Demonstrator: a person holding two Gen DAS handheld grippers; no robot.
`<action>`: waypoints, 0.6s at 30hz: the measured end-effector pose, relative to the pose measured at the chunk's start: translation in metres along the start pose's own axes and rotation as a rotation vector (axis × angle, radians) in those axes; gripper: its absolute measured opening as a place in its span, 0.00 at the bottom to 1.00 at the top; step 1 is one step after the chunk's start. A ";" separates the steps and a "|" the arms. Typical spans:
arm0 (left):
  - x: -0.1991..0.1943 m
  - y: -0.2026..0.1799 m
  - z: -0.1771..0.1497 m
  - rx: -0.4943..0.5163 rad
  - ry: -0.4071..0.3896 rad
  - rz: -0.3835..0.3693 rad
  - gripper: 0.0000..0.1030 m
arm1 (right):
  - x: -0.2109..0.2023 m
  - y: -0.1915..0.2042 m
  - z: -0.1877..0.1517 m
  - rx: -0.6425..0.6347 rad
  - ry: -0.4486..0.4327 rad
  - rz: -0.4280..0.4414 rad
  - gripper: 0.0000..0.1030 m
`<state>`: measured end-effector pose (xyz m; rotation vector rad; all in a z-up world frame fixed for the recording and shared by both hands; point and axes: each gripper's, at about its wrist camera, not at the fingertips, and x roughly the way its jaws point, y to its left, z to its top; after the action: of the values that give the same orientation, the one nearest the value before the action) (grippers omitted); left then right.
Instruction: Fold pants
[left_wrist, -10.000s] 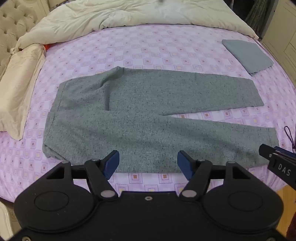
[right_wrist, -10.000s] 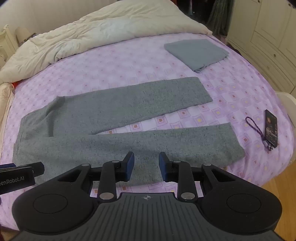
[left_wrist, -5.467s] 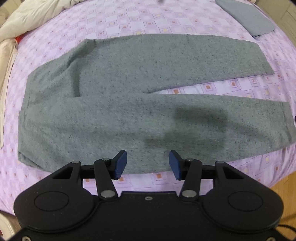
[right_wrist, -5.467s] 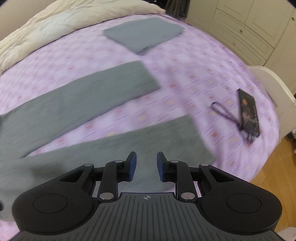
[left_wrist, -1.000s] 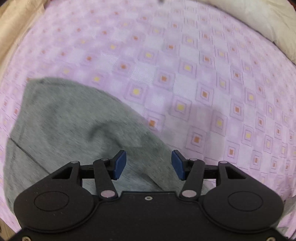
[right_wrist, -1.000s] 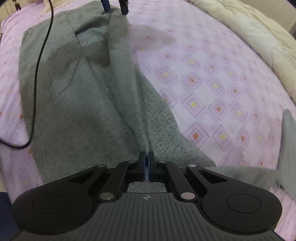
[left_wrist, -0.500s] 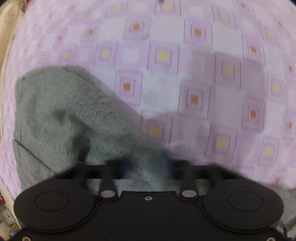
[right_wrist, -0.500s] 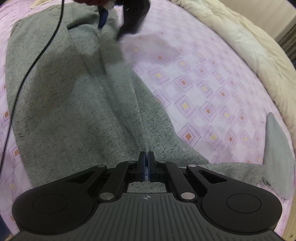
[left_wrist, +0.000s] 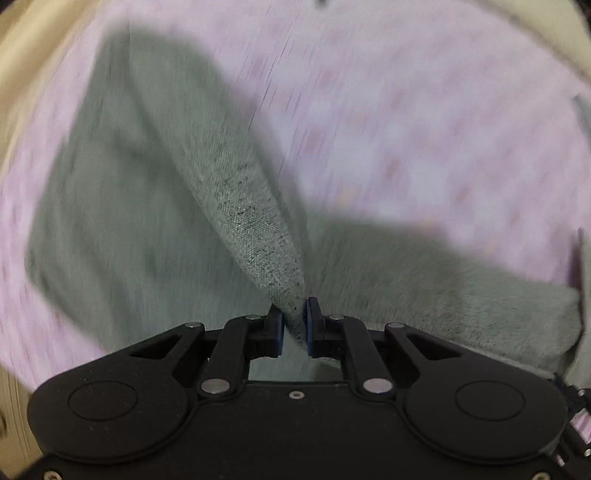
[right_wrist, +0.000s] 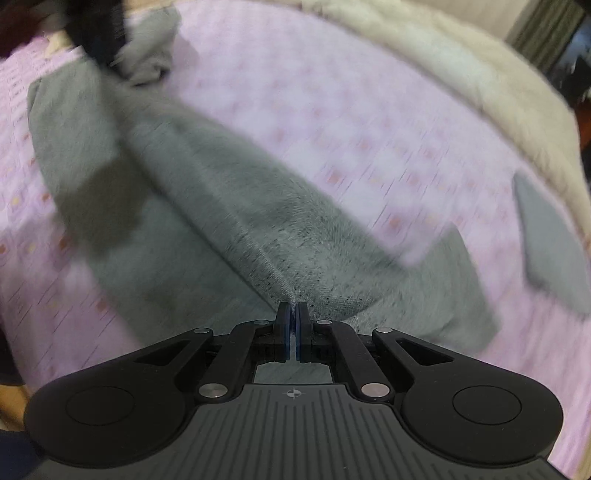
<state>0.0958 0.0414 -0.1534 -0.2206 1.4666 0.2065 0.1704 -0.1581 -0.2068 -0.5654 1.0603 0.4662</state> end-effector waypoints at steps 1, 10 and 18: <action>0.013 0.004 -0.007 -0.020 0.024 0.001 0.15 | 0.005 0.002 -0.004 0.030 0.025 0.015 0.03; 0.039 0.009 -0.005 -0.021 0.052 -0.017 0.16 | -0.017 -0.048 0.020 0.412 -0.078 -0.133 0.13; 0.038 0.008 -0.002 -0.003 0.060 -0.026 0.17 | 0.075 -0.082 0.071 0.540 0.098 -0.342 0.14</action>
<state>0.0952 0.0487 -0.1920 -0.2499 1.5226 0.1823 0.2995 -0.1696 -0.2314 -0.2775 1.1003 -0.1523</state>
